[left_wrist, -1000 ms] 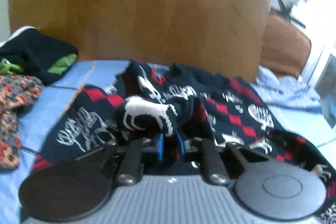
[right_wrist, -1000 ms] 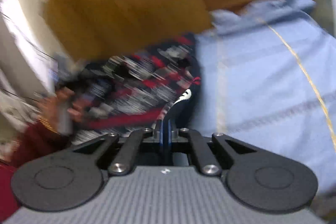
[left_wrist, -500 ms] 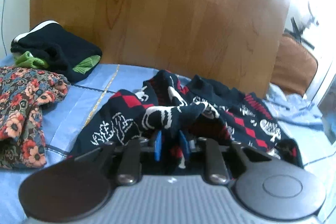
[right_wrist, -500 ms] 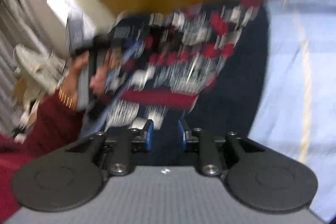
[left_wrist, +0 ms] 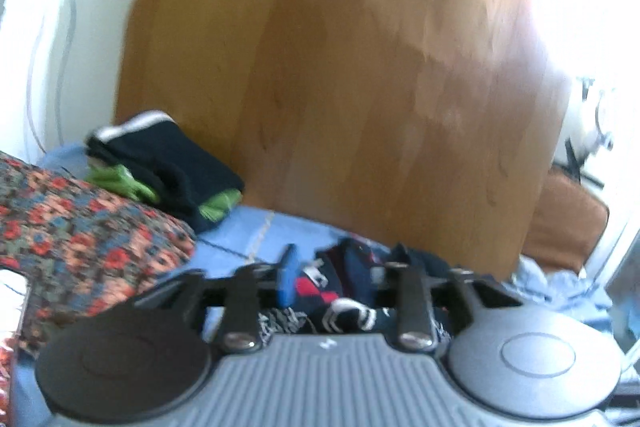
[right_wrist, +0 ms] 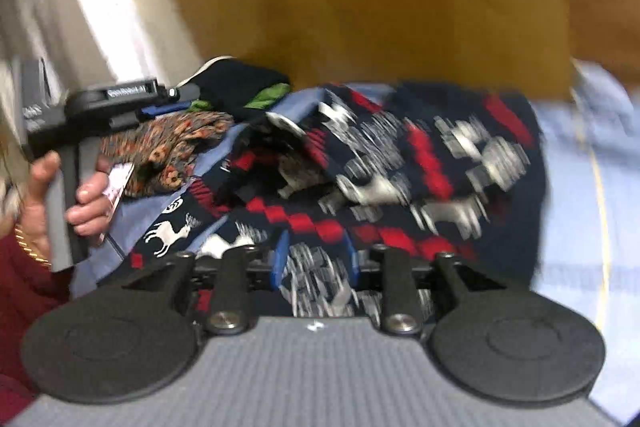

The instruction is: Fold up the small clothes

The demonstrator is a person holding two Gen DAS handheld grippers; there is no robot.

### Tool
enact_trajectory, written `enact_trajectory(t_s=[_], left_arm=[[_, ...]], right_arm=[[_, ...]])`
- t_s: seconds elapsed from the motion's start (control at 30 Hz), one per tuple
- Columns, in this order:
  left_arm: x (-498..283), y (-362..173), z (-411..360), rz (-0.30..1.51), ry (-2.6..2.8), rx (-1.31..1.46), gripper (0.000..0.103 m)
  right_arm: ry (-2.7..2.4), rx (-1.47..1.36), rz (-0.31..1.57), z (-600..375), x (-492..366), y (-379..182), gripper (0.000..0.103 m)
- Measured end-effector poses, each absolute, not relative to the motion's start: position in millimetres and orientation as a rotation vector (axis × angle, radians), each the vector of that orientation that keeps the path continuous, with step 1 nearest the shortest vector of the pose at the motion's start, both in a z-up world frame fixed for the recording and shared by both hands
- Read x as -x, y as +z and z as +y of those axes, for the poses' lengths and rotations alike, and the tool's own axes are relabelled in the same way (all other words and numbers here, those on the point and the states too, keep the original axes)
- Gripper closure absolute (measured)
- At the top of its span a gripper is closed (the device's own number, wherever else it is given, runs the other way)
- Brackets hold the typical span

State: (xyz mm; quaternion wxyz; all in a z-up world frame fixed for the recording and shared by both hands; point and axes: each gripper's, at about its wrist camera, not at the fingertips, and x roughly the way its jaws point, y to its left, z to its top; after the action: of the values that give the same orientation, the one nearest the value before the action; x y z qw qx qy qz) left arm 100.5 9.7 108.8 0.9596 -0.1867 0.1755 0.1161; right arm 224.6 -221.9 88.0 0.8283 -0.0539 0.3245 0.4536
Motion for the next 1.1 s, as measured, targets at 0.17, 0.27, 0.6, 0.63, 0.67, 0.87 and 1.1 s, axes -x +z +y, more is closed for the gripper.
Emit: enact_trajectory(t_s=[0.17, 0.27, 0.6, 0.63, 0.67, 0.87, 1.1], left_arm=[[-76, 96, 18, 0.337, 0.257, 0.405, 0.051], [-67, 88, 29, 0.333, 0.272, 0.433, 0.051], [-48, 80, 49, 0.332, 0.337, 0.513, 0.051], [-49, 80, 46, 0.331, 0.323, 0.513, 0.051], [-52, 81, 41, 0.332, 0.304, 0.508, 0.051], [-78, 81, 8, 0.372, 0.178, 0.473, 0.048], [-148, 81, -51, 0.515, -0.078, 0.470, 0.043]], right_arm=[[1.017, 0.565, 0.407, -127, -221, 99, 0.041], [1.030, 0.876, 0.277, -69, -220, 77, 0.038], [1.025, 0.250, 0.435, -36, -299, 170, 0.094], [0.987, 0.167, 0.428, -53, -309, 184, 0.094], [0.928, 0.104, 0.409, -74, -316, 196, 0.094], [0.607, -0.009, 0.359, -210, -328, 198, 0.094], [0.437, -0.337, 0.558, -350, -286, 120, 0.094]])
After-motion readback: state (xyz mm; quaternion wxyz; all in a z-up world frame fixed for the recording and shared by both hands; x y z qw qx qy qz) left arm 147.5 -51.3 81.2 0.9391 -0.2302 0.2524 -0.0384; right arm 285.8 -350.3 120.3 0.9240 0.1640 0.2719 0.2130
